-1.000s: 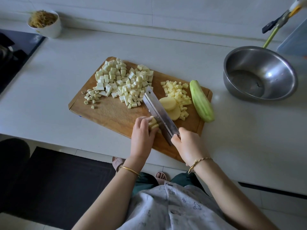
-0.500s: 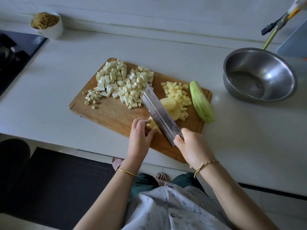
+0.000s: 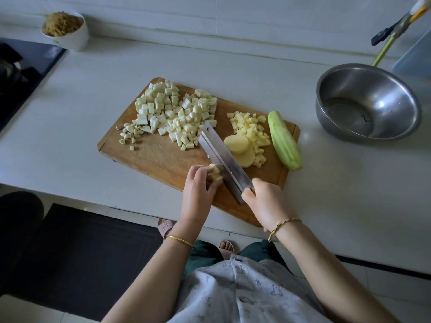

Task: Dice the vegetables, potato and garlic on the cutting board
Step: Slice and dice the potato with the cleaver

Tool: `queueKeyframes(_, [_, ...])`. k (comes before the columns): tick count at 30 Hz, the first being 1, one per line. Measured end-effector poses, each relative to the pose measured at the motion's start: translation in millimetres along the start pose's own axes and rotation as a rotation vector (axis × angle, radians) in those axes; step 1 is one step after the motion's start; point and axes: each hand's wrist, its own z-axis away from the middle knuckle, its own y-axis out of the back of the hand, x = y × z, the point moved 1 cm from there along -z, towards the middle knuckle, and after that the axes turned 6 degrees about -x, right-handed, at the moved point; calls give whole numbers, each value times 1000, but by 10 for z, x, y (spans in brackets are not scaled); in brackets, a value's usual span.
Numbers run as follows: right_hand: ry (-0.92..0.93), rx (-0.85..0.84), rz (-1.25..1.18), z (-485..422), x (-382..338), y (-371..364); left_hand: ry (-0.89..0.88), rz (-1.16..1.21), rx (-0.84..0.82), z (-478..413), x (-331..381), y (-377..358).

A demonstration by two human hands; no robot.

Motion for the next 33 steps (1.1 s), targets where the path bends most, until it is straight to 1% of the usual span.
queueKeyframes(4, [44, 59, -45, 74, 11, 39, -20, 25, -49, 6, -21, 29])
queueKeyframes(7, [80, 93, -52, 130, 6, 83, -2, 33, -63, 23, -33, 42])
queueKeyframes(13, [68, 40, -20, 143, -8, 48, 22, 44, -45, 25, -40, 41])
queueKeyframes(24, [53, 20, 31, 75, -77, 6, 44, 33, -13, 9, -10, 39])
queueKeyframes(28, [61, 9, 85, 24, -83, -52, 31, 26, -11, 15, 17, 52])
queueKeyframes(33, [33, -7, 23, -8, -24, -71, 52, 17, -12, 16, 37, 55])
